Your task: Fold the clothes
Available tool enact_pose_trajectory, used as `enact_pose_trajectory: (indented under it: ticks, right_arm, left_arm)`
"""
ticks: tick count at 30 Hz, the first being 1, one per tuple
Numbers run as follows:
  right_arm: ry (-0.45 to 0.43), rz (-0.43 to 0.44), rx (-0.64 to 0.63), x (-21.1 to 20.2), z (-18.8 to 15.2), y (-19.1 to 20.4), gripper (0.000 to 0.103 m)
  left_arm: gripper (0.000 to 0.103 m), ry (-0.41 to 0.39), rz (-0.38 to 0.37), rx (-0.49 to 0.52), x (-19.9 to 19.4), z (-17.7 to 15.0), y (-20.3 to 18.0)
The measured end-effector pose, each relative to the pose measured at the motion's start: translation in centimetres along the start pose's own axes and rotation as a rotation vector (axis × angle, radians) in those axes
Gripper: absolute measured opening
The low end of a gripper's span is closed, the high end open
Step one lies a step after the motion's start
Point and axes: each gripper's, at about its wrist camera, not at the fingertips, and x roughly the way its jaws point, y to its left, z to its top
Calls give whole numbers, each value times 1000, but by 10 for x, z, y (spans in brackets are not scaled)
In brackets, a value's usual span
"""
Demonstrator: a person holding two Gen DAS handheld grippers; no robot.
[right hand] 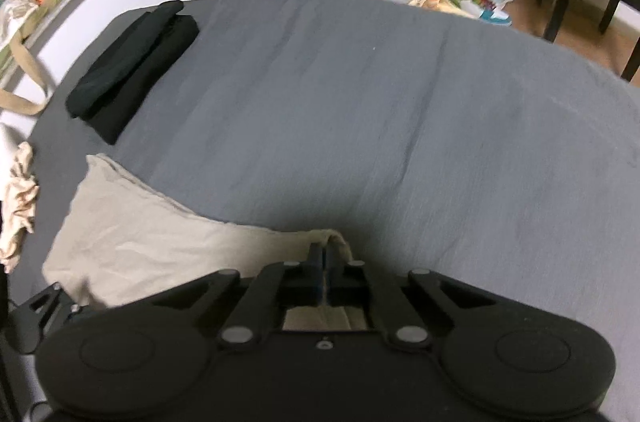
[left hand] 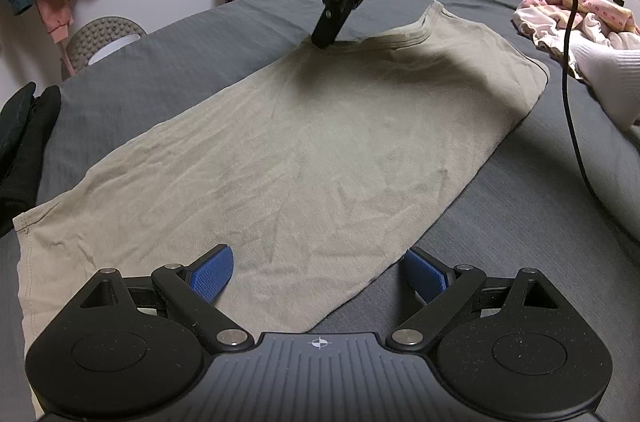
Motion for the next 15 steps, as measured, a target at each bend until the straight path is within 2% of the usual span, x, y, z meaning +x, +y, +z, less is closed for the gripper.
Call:
enact_pose_trajectory:
  ticks: [6, 8, 9, 13, 14, 15]
  right_arm:
    - [-8, -116, -56, 19, -7, 12, 4]
    - [-15, -143, -52, 17, -7, 11, 17]
    - [-17, -151, -52, 14, -6, 9, 17]
    - [9, -121, -56, -9, -7, -5, 20]
    - [22, -102, -63, -15, -9, -8, 25]
    - [38, -78, -87, -21, -13, -9, 34]
  left_arm:
    - [92, 3, 1, -1, 0, 1, -1]
    - [92, 3, 3, -2, 0, 1, -1]
    - [92, 2, 3, -3, 0, 1, -1]
    - [93, 2, 5, -5, 1, 1, -1]
    - [93, 2, 6, -6, 1, 1, -2]
    - [93, 2, 8, -7, 1, 1, -2]
